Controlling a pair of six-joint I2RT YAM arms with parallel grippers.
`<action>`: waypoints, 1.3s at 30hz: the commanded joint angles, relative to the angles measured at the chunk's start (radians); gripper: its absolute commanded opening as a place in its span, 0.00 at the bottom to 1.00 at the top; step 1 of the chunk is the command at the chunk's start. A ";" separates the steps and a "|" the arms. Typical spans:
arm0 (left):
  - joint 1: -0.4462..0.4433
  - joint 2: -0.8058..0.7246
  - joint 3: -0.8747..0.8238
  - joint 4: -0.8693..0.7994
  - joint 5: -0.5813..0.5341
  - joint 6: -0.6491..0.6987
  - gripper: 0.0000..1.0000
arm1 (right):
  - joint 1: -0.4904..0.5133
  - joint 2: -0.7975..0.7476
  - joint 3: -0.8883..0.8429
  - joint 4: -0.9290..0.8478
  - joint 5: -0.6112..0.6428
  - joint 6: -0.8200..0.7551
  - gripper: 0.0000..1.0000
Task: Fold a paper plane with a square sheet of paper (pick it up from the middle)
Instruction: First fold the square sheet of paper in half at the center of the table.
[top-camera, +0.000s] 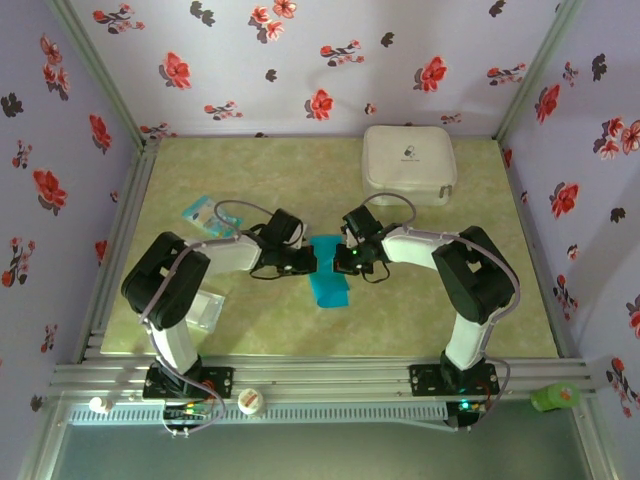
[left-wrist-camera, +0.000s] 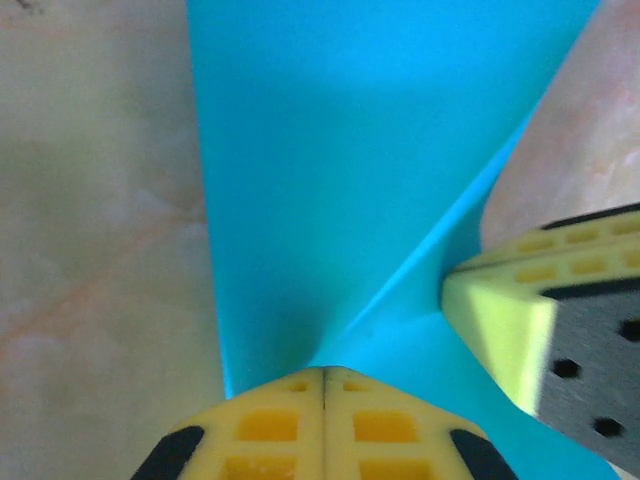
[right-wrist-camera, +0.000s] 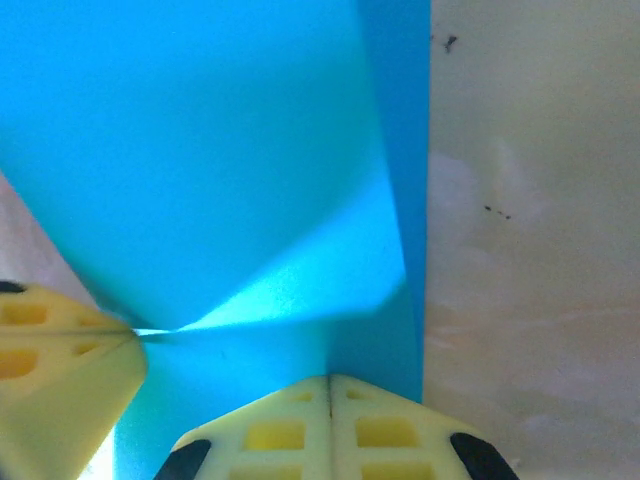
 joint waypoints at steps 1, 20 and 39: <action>0.002 -0.043 -0.006 0.025 0.077 -0.085 0.00 | -0.001 0.043 -0.044 -0.120 0.098 -0.007 0.00; -0.018 0.037 -0.110 0.001 0.005 -0.105 0.00 | -0.001 0.040 -0.063 -0.129 0.124 -0.005 0.00; -0.044 -0.064 -0.094 0.080 0.109 -0.210 0.00 | -0.001 0.039 -0.086 -0.092 0.120 0.015 0.00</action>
